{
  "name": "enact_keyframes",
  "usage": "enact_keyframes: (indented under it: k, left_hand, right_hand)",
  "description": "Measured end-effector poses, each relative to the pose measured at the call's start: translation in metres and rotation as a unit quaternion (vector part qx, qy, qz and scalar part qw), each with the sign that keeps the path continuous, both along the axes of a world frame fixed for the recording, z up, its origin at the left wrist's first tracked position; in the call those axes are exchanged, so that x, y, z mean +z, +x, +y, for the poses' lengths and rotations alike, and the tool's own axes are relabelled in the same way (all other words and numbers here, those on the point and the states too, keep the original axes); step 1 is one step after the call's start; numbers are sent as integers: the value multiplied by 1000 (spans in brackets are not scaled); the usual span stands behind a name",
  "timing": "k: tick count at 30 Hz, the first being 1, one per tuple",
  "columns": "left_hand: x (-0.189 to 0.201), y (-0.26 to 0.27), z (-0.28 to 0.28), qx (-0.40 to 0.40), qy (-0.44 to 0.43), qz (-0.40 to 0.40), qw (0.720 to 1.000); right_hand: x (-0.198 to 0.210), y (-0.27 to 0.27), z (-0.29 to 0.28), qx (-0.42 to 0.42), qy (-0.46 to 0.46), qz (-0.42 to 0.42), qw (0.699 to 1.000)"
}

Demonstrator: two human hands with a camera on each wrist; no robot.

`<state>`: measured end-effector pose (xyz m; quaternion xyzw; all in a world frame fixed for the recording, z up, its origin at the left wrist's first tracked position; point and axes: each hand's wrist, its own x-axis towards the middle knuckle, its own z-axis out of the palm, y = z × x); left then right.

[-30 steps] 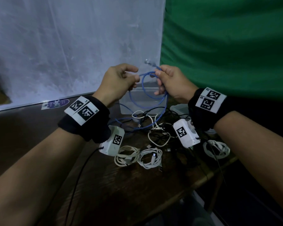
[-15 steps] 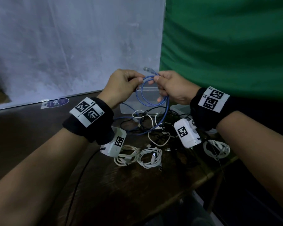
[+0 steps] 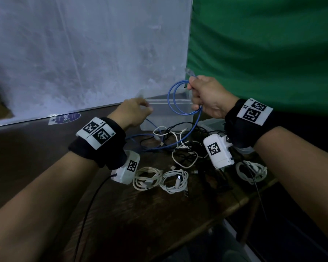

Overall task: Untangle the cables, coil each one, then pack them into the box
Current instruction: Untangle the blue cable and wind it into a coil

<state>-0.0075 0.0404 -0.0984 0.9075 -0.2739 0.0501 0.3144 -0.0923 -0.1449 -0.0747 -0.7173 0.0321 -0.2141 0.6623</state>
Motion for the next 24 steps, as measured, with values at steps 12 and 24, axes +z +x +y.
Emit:
enact_keyframes:
  k: [12, 24]
  left_hand:
    - [1, 5, 1, -45, -232, 121, 964]
    - [31, -9, -10, -143, -256, -57, 954]
  right_hand:
    - [-12, 10, 4, -6, -114, -3, 993]
    - [-2, 10, 16, 42, -113, -66, 991]
